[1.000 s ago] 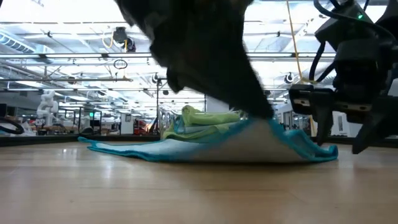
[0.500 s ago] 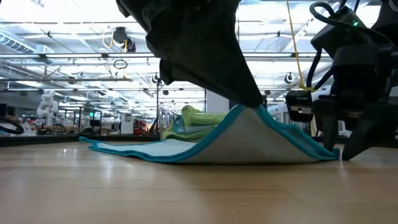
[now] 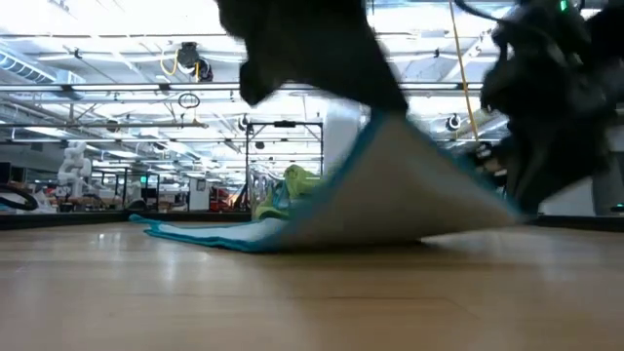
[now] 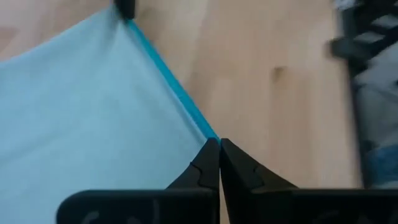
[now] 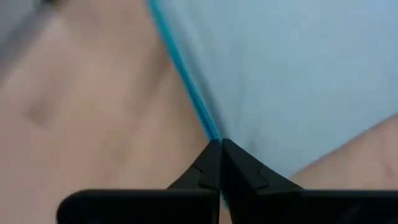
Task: Fold microfiber towels
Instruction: Fold the blue microfiber cloth
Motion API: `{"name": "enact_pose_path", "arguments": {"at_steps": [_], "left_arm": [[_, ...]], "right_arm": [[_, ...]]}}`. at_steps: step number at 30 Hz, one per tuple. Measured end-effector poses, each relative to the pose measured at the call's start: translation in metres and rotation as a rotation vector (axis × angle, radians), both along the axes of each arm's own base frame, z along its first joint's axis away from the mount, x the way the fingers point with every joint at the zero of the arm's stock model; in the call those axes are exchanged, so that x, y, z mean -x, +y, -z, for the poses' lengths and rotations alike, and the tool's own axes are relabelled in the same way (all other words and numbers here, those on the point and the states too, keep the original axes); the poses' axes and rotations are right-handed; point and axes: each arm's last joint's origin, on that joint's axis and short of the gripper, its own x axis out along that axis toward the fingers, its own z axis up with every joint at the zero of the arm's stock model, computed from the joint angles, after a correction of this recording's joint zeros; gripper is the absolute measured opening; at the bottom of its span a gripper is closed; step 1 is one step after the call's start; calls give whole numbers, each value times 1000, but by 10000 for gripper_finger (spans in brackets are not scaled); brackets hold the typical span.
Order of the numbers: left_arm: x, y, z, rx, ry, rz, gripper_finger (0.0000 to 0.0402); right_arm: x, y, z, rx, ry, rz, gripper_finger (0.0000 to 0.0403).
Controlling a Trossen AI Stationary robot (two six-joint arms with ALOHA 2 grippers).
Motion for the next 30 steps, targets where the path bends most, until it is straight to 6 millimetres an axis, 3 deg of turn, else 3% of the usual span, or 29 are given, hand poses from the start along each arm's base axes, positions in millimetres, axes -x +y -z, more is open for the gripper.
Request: {"name": "enact_pose_path", "arguments": {"at_steps": [5, 11, 16, 22, 30], "left_arm": [[12, -9, -26, 47, -51, 13, 5], [27, -18, -44, 82, -61, 18, 5], [50, -30, -65, 121, -52, 58, 3], [79, -36, -83, 101, -8, 62, 3], [100, -53, -77, 91, 32, 24, 3]], "right_arm": [[-12, 12, -42, -340, 90, 141, 1], [-30, 26, -78, -688, 229, 364, 1], [-47, 41, -104, -889, 330, 340, 1], [-59, 53, -109, -944, 412, 333, 0], [-71, 61, -107, -1081, 423, 360, 0]]}}
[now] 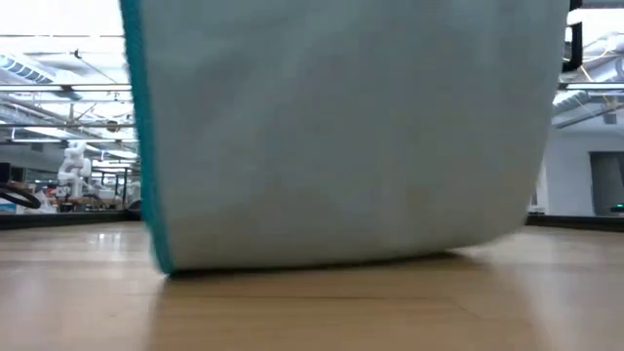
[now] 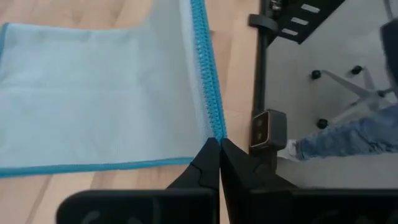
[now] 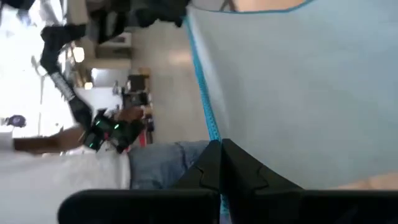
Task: Fold microfiber towels
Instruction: Fold the blue microfiber cloth
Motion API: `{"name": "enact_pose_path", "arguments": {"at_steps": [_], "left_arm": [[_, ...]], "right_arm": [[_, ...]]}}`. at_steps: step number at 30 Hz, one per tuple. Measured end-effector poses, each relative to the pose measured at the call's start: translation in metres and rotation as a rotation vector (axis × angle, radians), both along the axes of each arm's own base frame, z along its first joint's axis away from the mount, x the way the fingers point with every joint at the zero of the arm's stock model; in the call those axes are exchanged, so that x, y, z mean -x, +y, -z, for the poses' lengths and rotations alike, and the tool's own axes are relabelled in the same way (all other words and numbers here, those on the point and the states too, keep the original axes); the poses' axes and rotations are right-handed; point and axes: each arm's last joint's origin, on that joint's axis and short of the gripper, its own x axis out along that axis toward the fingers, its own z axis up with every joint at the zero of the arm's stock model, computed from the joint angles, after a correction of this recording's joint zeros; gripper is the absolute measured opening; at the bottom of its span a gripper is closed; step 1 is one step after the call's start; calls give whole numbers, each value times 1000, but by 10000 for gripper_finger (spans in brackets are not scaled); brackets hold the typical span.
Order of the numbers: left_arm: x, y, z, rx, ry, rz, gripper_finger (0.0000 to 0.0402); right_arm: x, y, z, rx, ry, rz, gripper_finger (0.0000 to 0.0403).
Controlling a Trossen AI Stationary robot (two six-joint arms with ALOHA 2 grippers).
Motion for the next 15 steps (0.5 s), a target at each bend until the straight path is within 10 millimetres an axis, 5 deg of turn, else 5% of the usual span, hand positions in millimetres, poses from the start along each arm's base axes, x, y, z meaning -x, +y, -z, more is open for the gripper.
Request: {"name": "enact_pose_path", "arguments": {"at_steps": [8, 15], "left_arm": [[6, 10, 8, -105, 59, -100, 5], [0, 33, 31, -184, 125, -149, 6]], "right_arm": [[-19, -15, 35, 125, 71, 128, 0], [-22, -45, 47, 235, 130, 164, 0]]}}
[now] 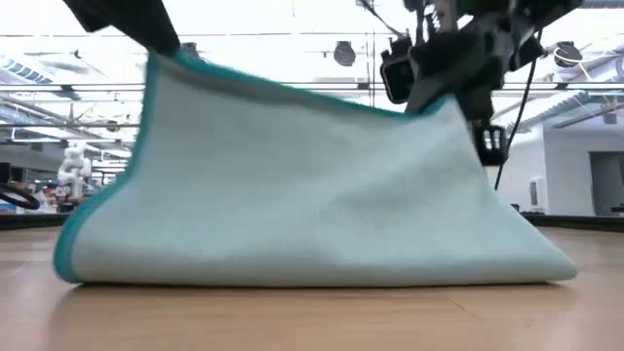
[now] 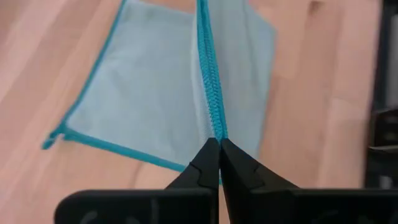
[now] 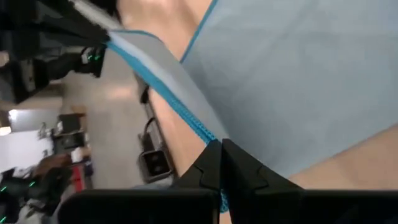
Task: Fold microfiber towels
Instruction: Fold the blue microfiber cloth
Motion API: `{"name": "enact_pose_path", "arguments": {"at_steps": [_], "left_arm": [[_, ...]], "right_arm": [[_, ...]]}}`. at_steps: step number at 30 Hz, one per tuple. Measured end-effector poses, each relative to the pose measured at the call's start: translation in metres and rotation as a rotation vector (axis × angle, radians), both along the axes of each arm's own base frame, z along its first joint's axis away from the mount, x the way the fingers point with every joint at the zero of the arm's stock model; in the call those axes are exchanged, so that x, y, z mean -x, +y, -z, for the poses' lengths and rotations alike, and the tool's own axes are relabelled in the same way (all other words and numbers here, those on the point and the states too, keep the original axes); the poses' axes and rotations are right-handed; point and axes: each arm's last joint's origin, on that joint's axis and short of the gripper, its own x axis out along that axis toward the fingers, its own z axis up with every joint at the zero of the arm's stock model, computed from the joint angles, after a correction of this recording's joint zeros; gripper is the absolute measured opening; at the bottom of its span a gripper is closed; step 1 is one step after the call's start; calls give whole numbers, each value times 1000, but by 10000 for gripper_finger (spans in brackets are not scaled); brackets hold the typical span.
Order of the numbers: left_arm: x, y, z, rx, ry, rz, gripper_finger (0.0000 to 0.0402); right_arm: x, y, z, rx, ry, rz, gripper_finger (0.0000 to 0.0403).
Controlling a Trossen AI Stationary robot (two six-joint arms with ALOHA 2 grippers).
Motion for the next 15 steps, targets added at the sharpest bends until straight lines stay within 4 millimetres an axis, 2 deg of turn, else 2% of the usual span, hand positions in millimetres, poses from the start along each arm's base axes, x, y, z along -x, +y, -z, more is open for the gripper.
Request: {"name": "enact_pose_path", "arguments": {"at_steps": [4, 9, 15], "left_arm": [[-7, 17, 0, -26, 39, -4, 3], [-15, 41, -15, -62, 28, 23, 6], [-26, 66, -3, -129, 91, 75, 8]], "right_arm": [[-1, -9, 1, 25, -3, 15, 0], [0, -13, 4, 91, 12, 47, 0], [3, -18, 10, 222, 60, 121, 0]]}}
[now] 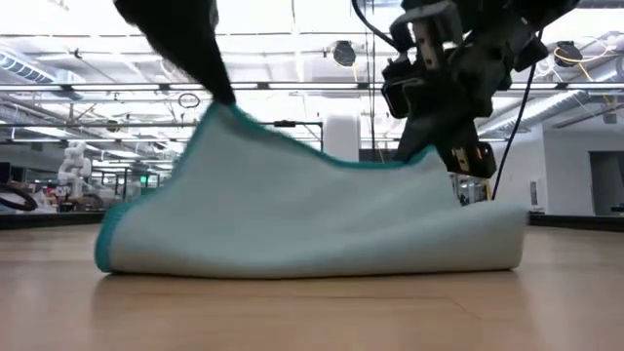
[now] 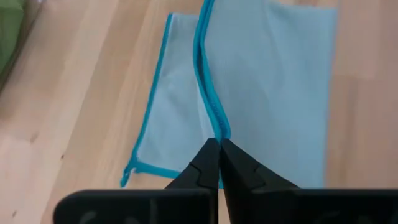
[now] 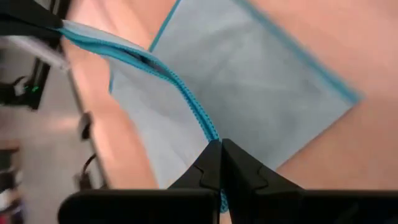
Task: Fold microfiber towels
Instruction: Fold the blue microfiber cloth
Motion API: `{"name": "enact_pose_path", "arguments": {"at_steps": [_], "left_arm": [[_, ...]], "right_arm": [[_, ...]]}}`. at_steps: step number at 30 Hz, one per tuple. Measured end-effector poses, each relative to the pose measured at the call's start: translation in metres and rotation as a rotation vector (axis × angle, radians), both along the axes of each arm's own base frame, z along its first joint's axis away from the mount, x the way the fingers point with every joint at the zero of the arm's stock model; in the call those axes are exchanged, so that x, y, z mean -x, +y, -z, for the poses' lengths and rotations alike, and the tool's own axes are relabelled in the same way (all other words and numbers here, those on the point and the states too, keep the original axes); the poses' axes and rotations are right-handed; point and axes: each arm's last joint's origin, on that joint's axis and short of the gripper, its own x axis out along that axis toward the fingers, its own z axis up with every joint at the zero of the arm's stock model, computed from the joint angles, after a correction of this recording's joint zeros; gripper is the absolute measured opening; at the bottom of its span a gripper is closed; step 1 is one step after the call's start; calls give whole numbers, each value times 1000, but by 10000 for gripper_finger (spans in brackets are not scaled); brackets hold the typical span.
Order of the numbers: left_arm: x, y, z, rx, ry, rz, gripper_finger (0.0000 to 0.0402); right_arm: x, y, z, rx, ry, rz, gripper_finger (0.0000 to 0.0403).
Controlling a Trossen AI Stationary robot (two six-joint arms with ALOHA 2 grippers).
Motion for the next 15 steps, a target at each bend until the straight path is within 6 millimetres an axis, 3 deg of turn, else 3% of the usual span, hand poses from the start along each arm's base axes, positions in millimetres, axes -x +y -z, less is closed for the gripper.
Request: {"name": "enact_pose_path", "arguments": {"at_steps": [8, 15], "left_arm": [[-1, 34, 30, 28, 112, -66, 8], [-8, 50, 33, 23, 114, -72, 4]], "right_arm": [[2, -17, 7, 56, 6, 109, 0], [3, -27, 11, 62, -13, 134, 0]]}}
